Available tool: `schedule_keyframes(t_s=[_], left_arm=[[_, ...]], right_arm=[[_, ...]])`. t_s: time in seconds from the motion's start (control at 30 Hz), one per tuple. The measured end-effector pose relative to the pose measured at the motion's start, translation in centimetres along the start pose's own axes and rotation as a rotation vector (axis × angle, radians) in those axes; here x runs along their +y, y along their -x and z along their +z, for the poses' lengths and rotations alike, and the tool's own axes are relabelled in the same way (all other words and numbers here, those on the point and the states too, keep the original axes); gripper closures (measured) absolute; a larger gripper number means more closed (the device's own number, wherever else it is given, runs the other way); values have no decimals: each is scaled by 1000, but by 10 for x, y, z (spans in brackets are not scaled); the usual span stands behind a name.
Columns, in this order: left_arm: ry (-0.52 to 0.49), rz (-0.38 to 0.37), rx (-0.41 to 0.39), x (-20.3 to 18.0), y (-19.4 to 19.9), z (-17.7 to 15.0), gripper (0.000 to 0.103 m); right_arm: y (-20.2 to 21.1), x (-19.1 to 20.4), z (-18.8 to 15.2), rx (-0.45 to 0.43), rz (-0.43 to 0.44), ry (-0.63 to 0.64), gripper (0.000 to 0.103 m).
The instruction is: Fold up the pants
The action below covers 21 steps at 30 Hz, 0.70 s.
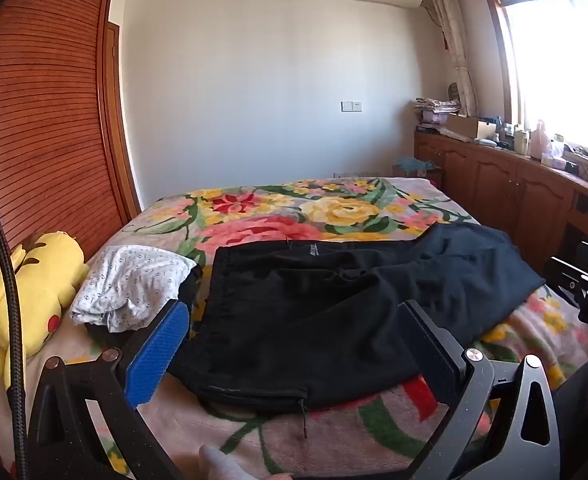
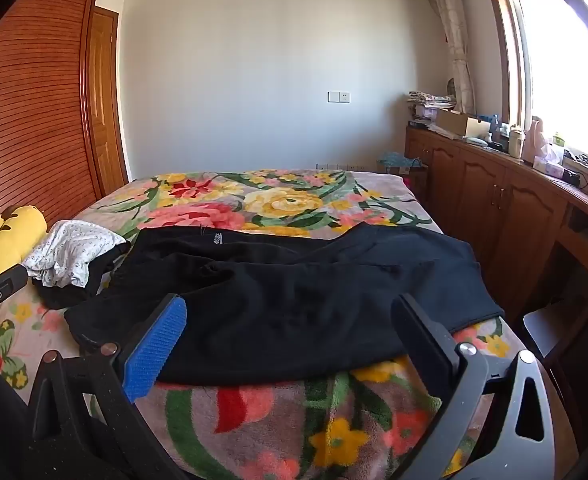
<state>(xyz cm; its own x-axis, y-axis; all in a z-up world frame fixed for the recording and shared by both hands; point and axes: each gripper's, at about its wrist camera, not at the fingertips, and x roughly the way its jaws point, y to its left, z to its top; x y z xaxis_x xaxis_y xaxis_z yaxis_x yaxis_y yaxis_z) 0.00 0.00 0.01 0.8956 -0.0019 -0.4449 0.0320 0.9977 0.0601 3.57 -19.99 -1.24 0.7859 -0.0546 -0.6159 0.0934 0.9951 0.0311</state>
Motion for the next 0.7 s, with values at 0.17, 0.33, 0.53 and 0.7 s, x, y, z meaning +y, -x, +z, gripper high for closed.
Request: schedule_keyframes(t_s=[0.17,0.33,0.53,0.7], left_arm=[[-11,-1,-6,1,1,-1,0],[-16,9,-22,1,1,0,0],[-16,10,-26,1,1,1,0],[-17,10,-26,2,1,2,0]], right_arm=[[0,0,0,-7,1,-7,1],[1,0,0,-9,-2,-5,1],[1,0,0,-9,0,-5,1],[1,0,0,-9,-1,-4,1]])
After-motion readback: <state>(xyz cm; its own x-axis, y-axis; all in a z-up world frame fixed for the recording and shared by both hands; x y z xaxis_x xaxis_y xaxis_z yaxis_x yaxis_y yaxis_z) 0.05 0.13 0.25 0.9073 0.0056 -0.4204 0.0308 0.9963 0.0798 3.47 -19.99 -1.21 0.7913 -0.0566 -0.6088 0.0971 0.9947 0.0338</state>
